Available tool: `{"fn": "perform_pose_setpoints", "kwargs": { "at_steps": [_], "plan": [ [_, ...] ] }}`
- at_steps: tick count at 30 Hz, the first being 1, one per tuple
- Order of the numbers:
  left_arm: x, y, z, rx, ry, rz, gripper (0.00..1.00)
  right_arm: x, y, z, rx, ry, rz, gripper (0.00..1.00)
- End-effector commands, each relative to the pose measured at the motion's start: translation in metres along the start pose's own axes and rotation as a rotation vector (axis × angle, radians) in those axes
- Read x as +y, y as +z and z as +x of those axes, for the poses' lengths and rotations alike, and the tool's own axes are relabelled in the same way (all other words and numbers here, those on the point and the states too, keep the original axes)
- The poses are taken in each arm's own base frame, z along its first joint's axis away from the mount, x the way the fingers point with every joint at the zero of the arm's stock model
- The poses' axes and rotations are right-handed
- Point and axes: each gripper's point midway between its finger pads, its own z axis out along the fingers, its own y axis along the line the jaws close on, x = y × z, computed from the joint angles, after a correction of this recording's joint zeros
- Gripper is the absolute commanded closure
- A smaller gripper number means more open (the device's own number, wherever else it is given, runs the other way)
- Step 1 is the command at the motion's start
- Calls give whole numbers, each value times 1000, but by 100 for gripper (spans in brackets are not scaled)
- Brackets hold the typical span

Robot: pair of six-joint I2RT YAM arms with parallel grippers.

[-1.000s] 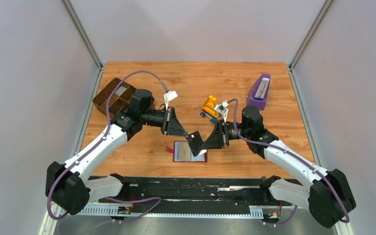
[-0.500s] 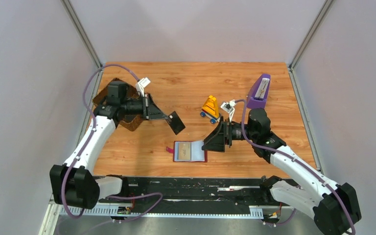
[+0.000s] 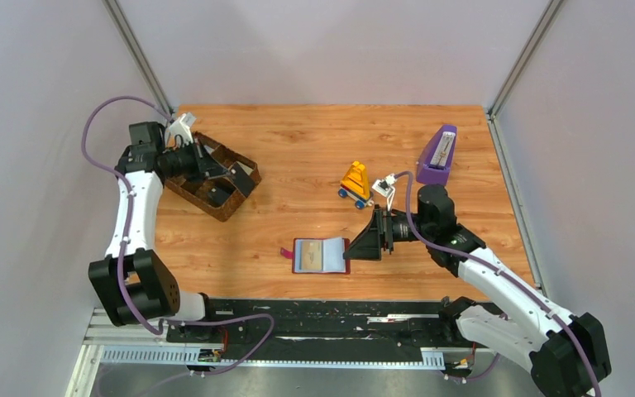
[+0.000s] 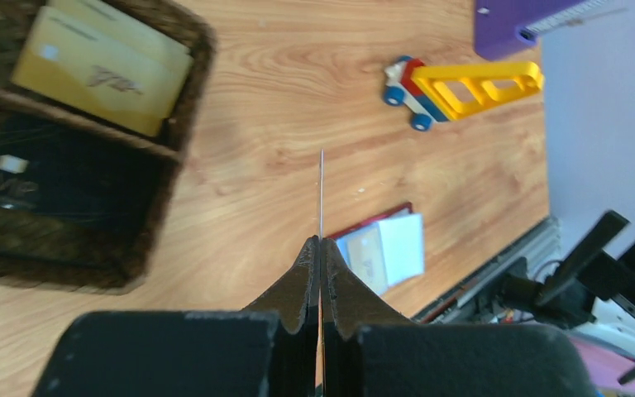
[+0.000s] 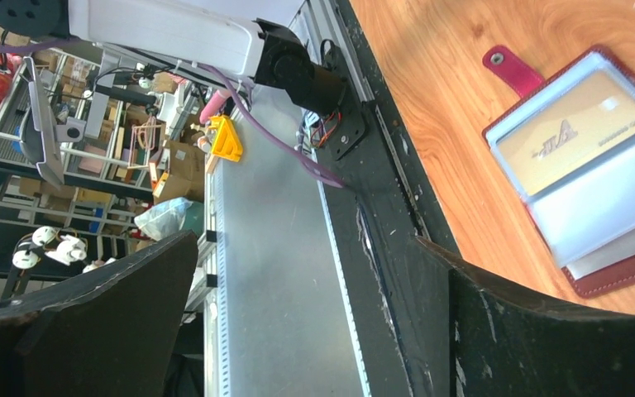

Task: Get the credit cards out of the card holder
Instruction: Place the credit card in the storage box.

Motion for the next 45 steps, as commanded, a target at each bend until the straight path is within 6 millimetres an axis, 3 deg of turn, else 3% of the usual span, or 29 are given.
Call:
{"fn": "perform_pose_setpoints", "kwargs": {
  "at_steps": [1,8,14,23,45],
  "plan": [
    [29,-17,-23,-44,53,-131,100,6,-3,0,29,2,-8,0],
    [62,-19,-39,-51,-20,-172,100,12,-4,-6,38,2,-12,0],
    [91,-20,-30,-47,-106,-189,100,13,-3,-9,41,-8,-8,0],
    [119,-10,-20,12,-159,-209,100,12,-2,-10,48,-3,-7,0],
    [143,14,-7,48,-236,-183,100,16,-4,-17,24,-27,7,0]
  ]
}}
